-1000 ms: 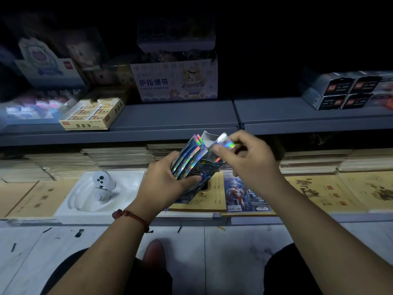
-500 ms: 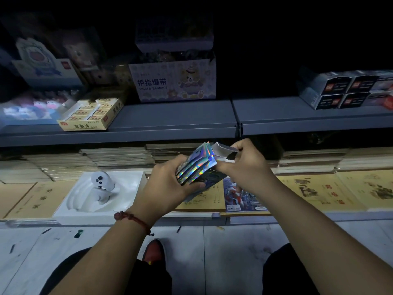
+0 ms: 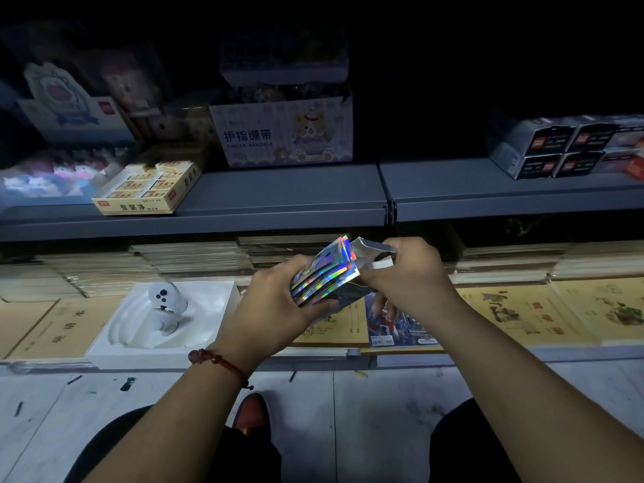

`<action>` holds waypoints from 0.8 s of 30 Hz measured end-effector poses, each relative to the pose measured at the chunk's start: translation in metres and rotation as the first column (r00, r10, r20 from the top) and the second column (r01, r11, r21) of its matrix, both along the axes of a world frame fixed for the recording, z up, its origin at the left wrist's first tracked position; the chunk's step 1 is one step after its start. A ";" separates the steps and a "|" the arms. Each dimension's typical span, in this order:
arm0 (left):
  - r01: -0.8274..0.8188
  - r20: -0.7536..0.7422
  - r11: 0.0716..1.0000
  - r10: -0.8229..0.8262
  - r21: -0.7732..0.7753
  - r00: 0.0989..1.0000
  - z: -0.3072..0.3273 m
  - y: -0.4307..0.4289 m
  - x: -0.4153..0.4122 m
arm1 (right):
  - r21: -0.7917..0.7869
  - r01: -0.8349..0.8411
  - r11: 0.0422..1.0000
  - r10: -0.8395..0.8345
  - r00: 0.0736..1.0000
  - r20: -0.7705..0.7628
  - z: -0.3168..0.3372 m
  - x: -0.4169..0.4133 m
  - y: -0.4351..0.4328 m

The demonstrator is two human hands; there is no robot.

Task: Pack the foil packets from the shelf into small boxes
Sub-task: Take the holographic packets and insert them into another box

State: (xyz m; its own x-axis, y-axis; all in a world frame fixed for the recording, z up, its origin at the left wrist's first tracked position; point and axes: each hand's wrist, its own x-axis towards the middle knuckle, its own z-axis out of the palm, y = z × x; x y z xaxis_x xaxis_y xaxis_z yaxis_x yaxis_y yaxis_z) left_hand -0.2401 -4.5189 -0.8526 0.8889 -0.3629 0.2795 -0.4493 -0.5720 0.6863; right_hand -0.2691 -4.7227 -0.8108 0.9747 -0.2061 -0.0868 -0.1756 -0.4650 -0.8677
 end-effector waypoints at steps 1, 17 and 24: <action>0.002 0.001 1.000 -0.002 0.000 1.000 0.000 0.000 0.000 | 0.005 -0.001 1.000 0.001 1.000 0.004 0.001 0.000 0.000; -0.134 -0.053 0.991 0.134 -0.002 0.990 -0.002 0.001 0.005 | 0.086 0.093 0.992 -0.111 0.968 0.227 -0.001 0.005 0.001; -0.183 -0.068 0.981 0.187 0.070 0.980 -0.008 0.001 0.010 | 0.139 -0.132 0.981 0.068 0.917 0.393 0.004 -0.001 0.008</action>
